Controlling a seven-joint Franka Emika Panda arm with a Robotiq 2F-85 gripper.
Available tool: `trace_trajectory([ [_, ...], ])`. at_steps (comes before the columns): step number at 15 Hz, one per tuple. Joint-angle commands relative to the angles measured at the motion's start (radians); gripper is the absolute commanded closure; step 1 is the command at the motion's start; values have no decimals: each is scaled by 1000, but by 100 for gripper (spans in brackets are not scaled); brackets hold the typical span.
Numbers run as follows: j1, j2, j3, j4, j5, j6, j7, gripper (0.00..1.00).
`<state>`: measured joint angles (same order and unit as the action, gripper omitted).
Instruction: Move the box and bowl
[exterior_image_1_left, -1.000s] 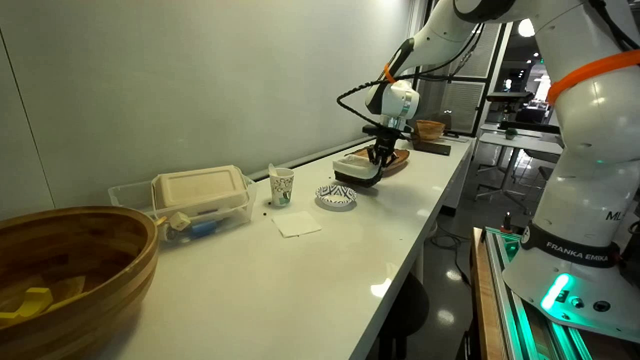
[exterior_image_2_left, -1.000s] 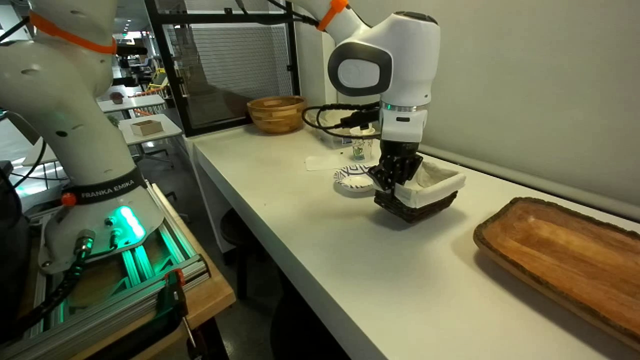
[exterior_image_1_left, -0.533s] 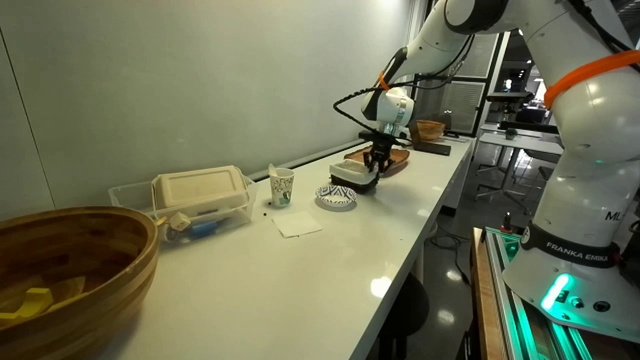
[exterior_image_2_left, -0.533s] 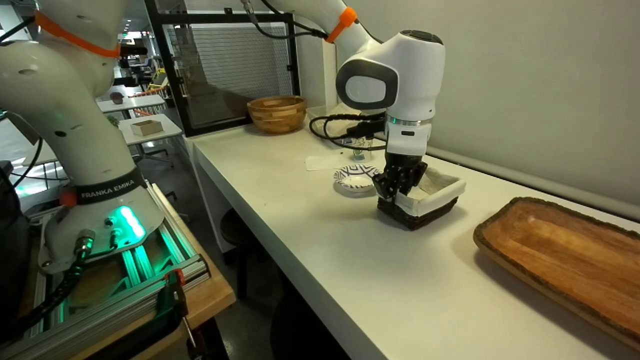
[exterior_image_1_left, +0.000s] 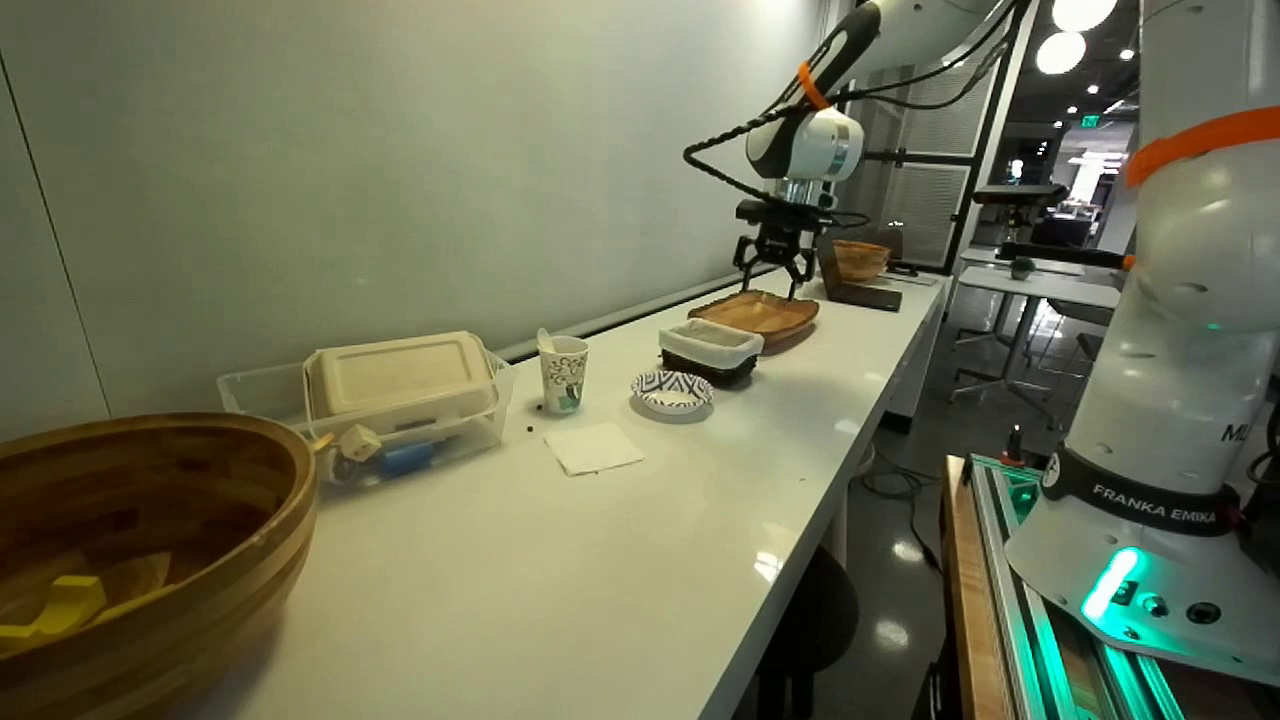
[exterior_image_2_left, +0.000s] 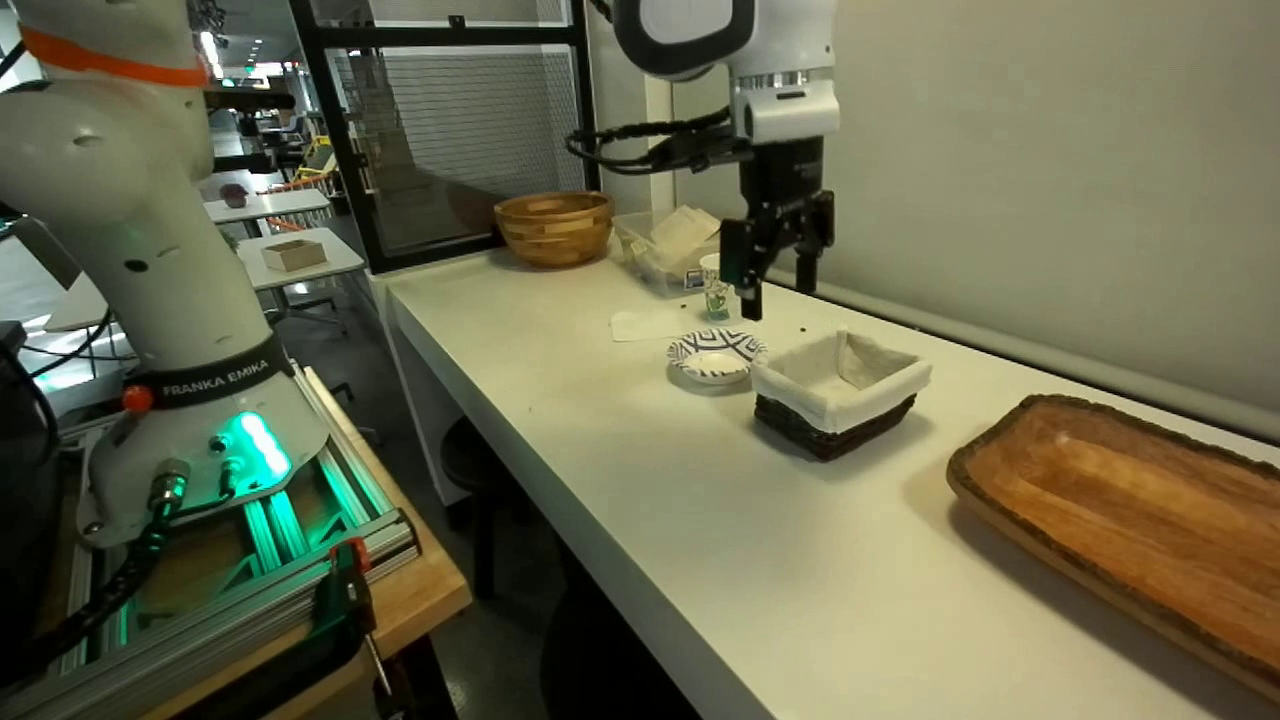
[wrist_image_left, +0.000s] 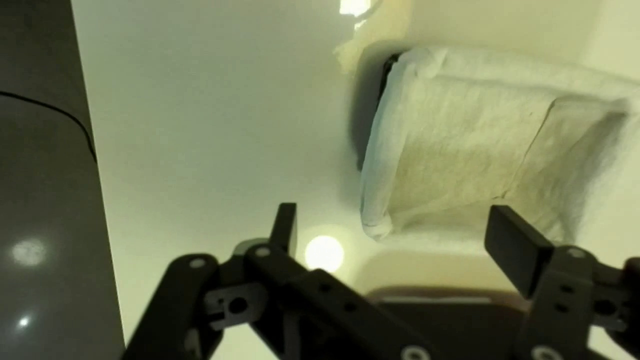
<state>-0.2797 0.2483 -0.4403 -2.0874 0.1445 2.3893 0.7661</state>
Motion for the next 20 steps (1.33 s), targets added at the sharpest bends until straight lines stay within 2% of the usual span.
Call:
trace_trajectory([
  [1,61,-215,45,-233,-130,87,-29,0],
  [2,16,-101,42,-89,-77,18,-11,0],
  [5,37,-186,76,-188,-108,55,-14,0],
  [10,34,-195,74,-200,-111,58,-28,0],
  [12,73,-201,115,-158,-231,53,-23,0],
  [14,115,-207,177,-111,-285,11,0,0],
  [20,256,-164,373,22,-306,-37,-49,0],
])
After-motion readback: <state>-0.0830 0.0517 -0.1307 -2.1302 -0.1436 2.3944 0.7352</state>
